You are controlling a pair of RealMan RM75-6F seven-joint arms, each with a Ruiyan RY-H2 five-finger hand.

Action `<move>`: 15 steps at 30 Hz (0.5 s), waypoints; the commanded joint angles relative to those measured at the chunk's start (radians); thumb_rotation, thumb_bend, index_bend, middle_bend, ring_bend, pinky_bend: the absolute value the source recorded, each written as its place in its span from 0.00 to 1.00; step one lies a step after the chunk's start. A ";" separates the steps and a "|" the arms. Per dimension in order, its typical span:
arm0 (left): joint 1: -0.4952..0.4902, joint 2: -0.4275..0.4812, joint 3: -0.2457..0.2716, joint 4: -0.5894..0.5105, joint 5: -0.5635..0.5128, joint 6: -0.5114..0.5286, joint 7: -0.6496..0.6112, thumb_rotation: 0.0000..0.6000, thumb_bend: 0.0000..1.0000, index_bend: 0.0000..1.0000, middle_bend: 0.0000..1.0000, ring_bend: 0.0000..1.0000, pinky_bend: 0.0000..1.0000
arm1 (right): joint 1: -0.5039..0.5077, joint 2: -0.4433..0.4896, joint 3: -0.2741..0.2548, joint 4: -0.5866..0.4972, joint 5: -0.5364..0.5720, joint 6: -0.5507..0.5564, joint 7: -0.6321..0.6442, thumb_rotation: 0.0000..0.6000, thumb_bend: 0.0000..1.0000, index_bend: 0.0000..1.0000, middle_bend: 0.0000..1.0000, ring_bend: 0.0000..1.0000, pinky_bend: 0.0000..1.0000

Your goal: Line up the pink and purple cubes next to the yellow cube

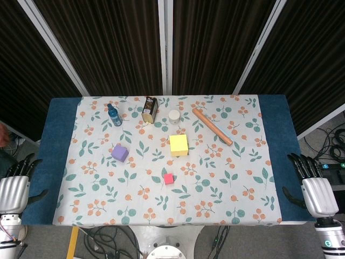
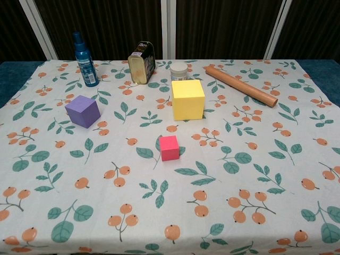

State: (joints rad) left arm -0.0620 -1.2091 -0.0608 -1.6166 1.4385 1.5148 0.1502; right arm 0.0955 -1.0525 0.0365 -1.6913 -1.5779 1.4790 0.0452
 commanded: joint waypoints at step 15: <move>-0.048 0.016 -0.011 0.037 0.064 -0.025 -0.022 1.00 0.14 0.25 0.20 0.18 0.21 | -0.009 0.008 -0.001 0.004 -0.014 0.024 0.013 1.00 0.23 0.00 0.00 0.00 0.02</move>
State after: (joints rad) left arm -0.0958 -1.1988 -0.0672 -1.5923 1.4883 1.5015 0.1379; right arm 0.0864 -1.0449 0.0353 -1.6871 -1.5911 1.5027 0.0576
